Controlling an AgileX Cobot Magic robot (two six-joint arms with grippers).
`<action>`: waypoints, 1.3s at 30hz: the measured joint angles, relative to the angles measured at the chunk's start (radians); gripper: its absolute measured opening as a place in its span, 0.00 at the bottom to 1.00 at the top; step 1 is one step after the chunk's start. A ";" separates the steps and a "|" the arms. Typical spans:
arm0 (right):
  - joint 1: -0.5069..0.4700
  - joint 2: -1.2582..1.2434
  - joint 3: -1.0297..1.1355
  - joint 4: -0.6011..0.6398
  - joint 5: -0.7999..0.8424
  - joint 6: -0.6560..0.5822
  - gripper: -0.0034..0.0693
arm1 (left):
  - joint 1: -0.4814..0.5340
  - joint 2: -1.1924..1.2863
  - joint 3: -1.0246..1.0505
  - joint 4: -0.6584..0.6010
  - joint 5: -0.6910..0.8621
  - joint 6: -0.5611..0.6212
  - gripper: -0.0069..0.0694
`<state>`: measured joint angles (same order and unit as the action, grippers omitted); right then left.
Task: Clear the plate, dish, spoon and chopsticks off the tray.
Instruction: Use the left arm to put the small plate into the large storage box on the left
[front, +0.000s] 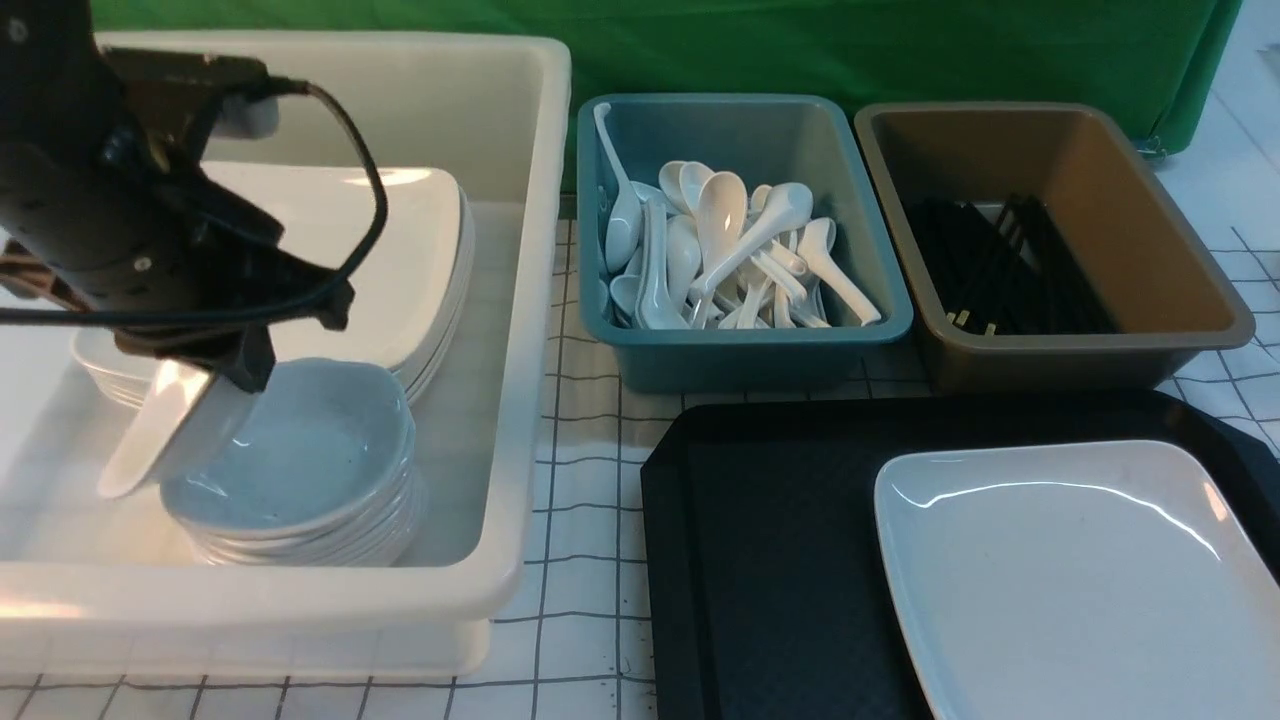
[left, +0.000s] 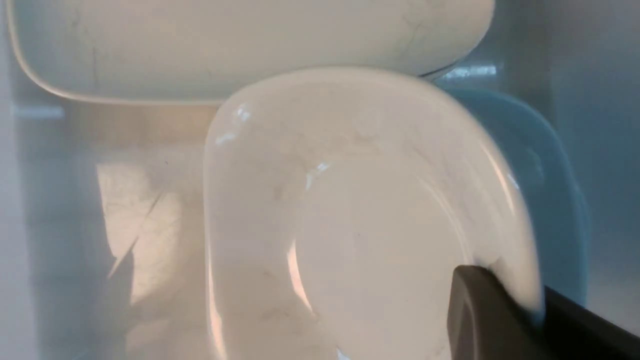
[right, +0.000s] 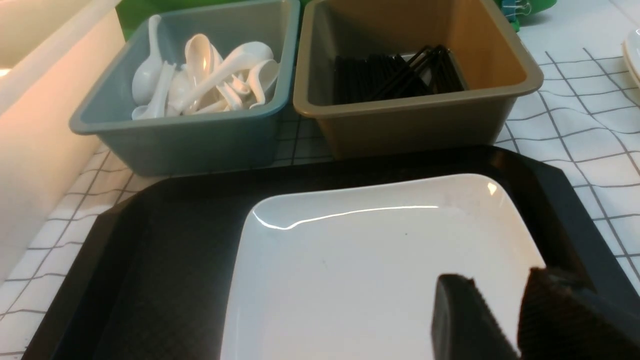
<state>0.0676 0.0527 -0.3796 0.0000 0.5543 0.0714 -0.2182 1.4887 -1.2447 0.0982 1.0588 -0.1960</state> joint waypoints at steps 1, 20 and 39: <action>0.000 0.000 0.000 0.000 0.000 0.000 0.38 | 0.002 0.011 0.004 0.000 -0.009 0.000 0.10; 0.000 0.000 0.000 0.000 0.000 -0.001 0.38 | 0.002 0.081 0.002 -0.098 -0.080 0.002 0.22; 0.000 0.000 0.000 0.000 0.000 0.000 0.38 | 0.002 0.098 -0.126 -0.472 0.112 0.225 0.57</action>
<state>0.0676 0.0527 -0.3796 0.0000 0.5543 0.0714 -0.2162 1.5868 -1.3710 -0.3738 1.1712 0.0287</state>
